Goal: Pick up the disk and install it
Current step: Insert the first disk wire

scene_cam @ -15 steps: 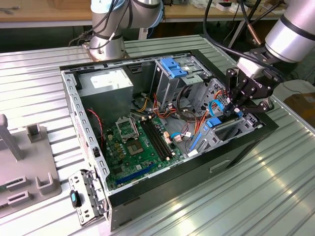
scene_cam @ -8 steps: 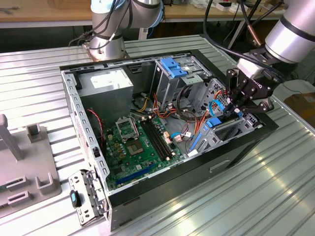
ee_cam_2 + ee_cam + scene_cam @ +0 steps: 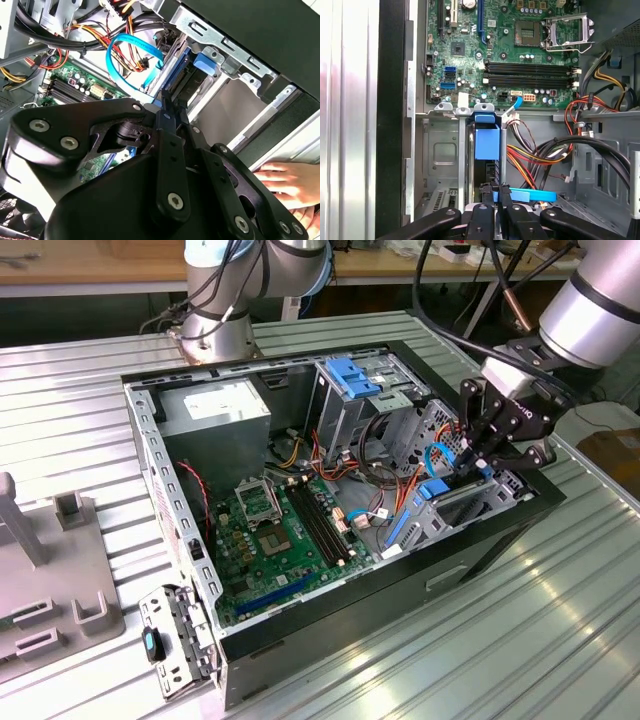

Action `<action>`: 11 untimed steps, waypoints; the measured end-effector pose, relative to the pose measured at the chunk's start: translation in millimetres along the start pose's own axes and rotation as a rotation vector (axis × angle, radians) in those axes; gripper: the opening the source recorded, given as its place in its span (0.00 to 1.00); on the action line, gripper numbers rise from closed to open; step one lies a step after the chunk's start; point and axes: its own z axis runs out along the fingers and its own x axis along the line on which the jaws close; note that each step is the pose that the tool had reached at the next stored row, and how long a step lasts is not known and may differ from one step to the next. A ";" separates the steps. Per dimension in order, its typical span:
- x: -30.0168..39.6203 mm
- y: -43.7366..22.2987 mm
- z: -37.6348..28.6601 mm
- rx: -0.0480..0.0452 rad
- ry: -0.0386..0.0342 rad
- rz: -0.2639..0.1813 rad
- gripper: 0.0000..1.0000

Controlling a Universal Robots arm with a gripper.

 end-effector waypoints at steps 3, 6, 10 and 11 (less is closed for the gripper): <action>0.3 -0.2 1.8 0.0000 -0.0077 0.000 0.16; 1.9 -0.5 6.0 0.0001 -0.0077 0.000 0.16; 3.0 -0.6 8.3 0.0001 -0.0077 0.000 0.16; 3.0 -0.6 8.4 0.0001 -0.0077 0.000 0.16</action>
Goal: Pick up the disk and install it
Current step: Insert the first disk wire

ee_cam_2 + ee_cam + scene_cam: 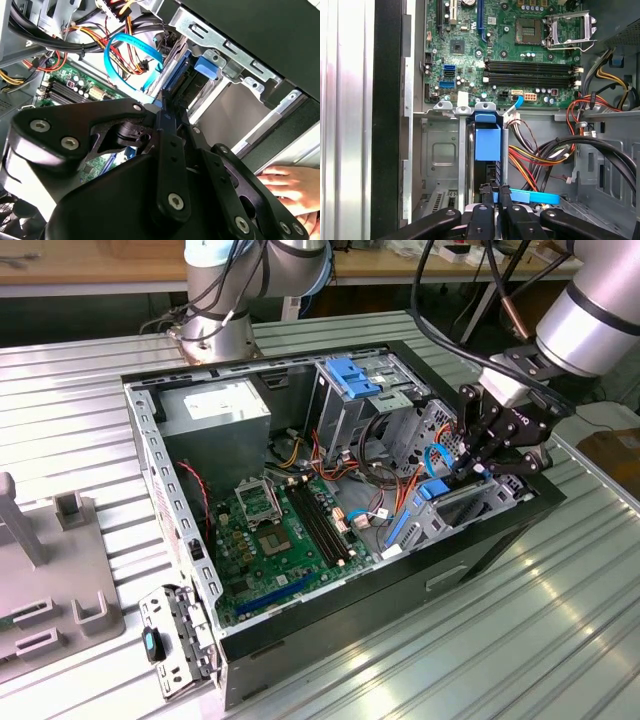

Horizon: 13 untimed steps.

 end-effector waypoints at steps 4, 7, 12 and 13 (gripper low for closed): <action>0.0 0.0 0.4 0.0000 -0.0005 0.000 0.16; 0.0 0.0 0.3 0.0000 -0.0002 0.000 0.30; -1.9 0.4 -10.9 0.0000 0.0037 0.000 0.30; -2.8 0.6 -15.5 0.0001 0.0037 0.000 0.30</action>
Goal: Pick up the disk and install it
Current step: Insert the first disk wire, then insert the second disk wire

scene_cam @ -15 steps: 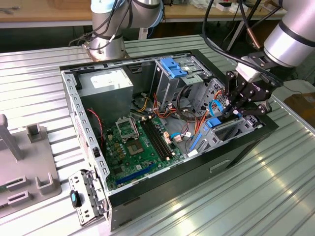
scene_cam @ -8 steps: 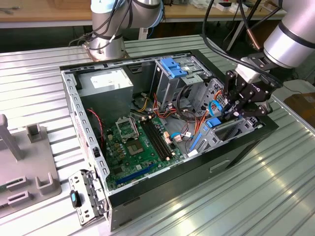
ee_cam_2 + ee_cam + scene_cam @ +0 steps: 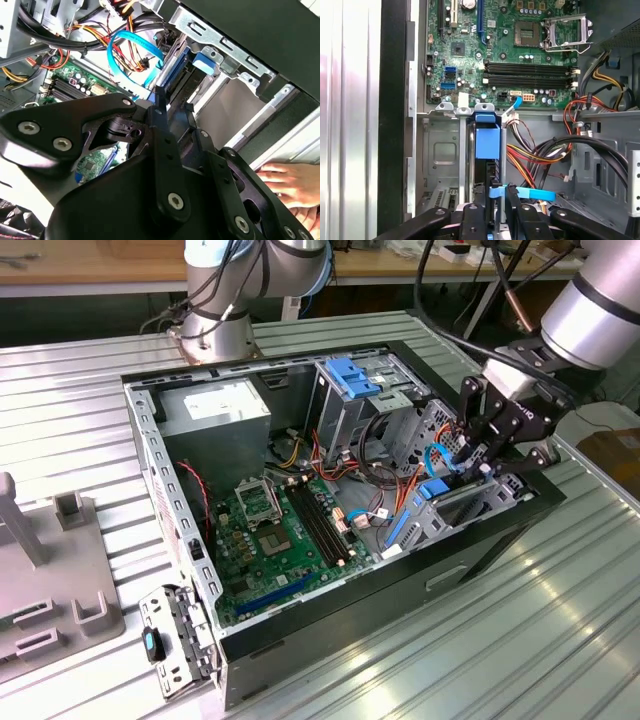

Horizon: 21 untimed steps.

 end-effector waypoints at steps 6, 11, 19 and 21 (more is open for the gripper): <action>-1.2 2.9 -9.0 0.0072 -0.0022 0.000 0.30; -3.5 13.8 -8.6 0.0222 -0.0127 -0.002 0.30; -3.5 13.9 -8.6 0.0226 -0.0100 -0.002 0.30; -3.5 13.9 -8.6 0.0227 -0.0095 -0.002 0.30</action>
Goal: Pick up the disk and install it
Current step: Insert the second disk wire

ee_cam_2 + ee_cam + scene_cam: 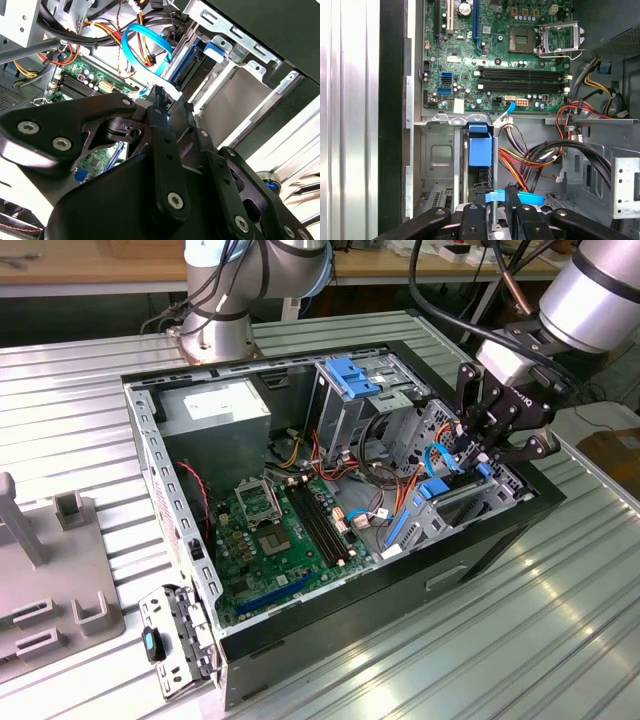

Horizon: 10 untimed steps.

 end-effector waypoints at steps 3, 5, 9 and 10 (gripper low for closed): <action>0.0 0.0 0.0 0.0001 0.0008 0.000 0.30; 0.0 0.0 0.0 0.0002 0.0011 0.000 0.30; 0.0 -1.2 -0.1 0.0001 0.0018 -0.002 0.30; 0.0 -3.2 -0.1 -0.0008 0.0018 -0.008 0.30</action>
